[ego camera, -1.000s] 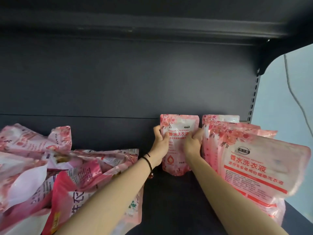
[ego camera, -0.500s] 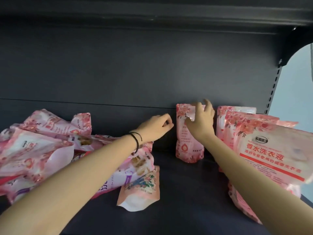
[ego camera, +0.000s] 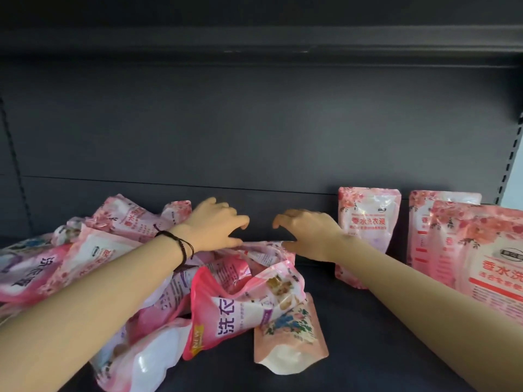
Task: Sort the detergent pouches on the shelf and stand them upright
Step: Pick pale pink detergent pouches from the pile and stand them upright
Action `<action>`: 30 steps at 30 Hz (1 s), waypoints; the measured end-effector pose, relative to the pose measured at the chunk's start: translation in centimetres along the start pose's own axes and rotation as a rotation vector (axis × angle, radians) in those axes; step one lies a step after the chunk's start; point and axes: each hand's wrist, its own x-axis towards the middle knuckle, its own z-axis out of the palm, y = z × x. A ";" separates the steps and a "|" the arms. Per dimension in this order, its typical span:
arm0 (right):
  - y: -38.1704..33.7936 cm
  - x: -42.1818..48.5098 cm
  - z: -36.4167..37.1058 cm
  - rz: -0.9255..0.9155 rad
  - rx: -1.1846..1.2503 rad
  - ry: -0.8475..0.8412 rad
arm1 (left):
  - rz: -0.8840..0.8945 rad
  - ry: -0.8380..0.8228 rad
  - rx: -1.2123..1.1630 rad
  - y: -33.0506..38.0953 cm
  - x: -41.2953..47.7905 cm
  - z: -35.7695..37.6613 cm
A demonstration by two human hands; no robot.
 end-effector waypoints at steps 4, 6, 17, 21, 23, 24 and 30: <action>-1.0 2.9 0.9 -0.028 -0.017 -0.091 | -0.066 -0.133 -0.131 -1.6 0.0 2.2; -1.0 3.9 1.5 -0.022 0.004 -0.119 | -0.046 -0.181 -0.189 -1.9 0.6 3.1; 2.4 5.8 2.9 0.160 0.383 -0.156 | 0.055 0.089 -0.177 -3.4 5.1 1.8; 2.8 6.1 3.9 0.289 0.576 -0.025 | 0.162 0.275 -0.122 -2.9 8.2 -1.7; 2.8 5.8 4.6 0.353 0.757 0.070 | 0.205 0.361 -0.097 -2.3 8.8 -2.8; 2.7 5.5 5.0 0.394 0.855 0.106 | 0.207 0.395 -0.097 -2.0 8.8 -3.1; 3.1 3.4 5.6 0.692 1.313 0.331 | -0.193 0.697 -0.646 -1.9 6.8 -1.8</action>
